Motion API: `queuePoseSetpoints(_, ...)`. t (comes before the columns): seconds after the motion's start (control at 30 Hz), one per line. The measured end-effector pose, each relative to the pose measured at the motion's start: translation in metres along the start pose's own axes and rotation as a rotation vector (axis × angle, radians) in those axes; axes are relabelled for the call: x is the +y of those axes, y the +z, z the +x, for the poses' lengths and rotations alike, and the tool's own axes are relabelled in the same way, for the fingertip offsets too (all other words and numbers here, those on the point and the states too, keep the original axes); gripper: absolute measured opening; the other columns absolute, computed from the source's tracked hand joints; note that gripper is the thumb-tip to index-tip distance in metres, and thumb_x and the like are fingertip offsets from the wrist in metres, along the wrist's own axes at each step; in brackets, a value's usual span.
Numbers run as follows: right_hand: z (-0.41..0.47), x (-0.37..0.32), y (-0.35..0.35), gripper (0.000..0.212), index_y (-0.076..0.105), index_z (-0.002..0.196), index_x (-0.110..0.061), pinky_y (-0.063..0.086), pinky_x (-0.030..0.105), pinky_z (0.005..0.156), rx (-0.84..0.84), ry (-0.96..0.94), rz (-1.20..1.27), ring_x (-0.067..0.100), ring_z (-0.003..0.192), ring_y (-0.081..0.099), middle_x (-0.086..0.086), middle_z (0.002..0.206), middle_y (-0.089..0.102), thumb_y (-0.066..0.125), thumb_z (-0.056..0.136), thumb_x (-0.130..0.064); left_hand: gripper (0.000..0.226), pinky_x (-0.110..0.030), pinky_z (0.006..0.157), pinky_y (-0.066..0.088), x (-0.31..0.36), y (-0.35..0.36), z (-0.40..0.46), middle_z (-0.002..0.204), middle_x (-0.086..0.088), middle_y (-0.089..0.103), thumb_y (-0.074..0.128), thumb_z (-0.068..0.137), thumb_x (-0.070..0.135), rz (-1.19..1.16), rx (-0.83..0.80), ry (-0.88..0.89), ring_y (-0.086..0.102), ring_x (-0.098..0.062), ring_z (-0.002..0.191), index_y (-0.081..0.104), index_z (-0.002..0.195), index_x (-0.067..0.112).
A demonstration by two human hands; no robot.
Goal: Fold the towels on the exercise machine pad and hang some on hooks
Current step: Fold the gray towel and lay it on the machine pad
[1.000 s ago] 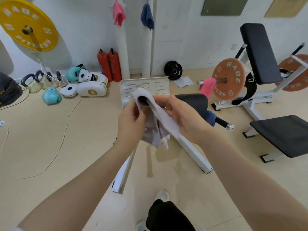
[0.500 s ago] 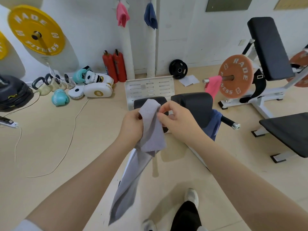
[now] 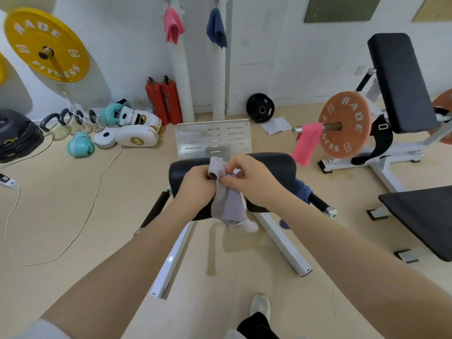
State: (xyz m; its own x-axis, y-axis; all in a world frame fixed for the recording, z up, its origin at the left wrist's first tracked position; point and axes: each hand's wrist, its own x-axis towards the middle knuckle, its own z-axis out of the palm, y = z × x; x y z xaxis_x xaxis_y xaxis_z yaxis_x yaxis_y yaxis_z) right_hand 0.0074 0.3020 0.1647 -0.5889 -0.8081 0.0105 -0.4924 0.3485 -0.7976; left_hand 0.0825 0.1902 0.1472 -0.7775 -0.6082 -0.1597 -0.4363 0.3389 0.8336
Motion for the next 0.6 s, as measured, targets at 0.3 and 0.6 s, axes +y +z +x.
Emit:
queuePoseSetpoints(0.3,0.042,0.093,-0.081,0.022,0.057,0.089,-0.023,0.048,0.037,0.093,-0.04,0.316,0.539,0.019,0.094,0.061,0.004,0.096,0.064,0.04,0.098,-0.034,0.038,-0.028,0.083,0.049,0.016,0.035,0.047,0.073,0.0,0.06,0.048,0.094,0.031,-0.206,-0.048,-0.055,0.057,-0.013,0.077,0.057,0.064,0.011)
queuePoseSetpoints(0.6,0.05,0.121,-0.105,0.034,0.058,0.105,-0.007,0.052,0.034,0.082,-0.187,0.305,0.874,0.024,0.09,0.062,0.011,0.098,0.065,0.051,0.087,-0.036,0.015,-0.029,0.086,0.051,0.055,0.111,0.052,0.1,0.007,0.063,0.046,0.095,0.023,-0.501,-0.244,-0.057,0.062,-0.016,0.099,0.057,0.106,0.02)
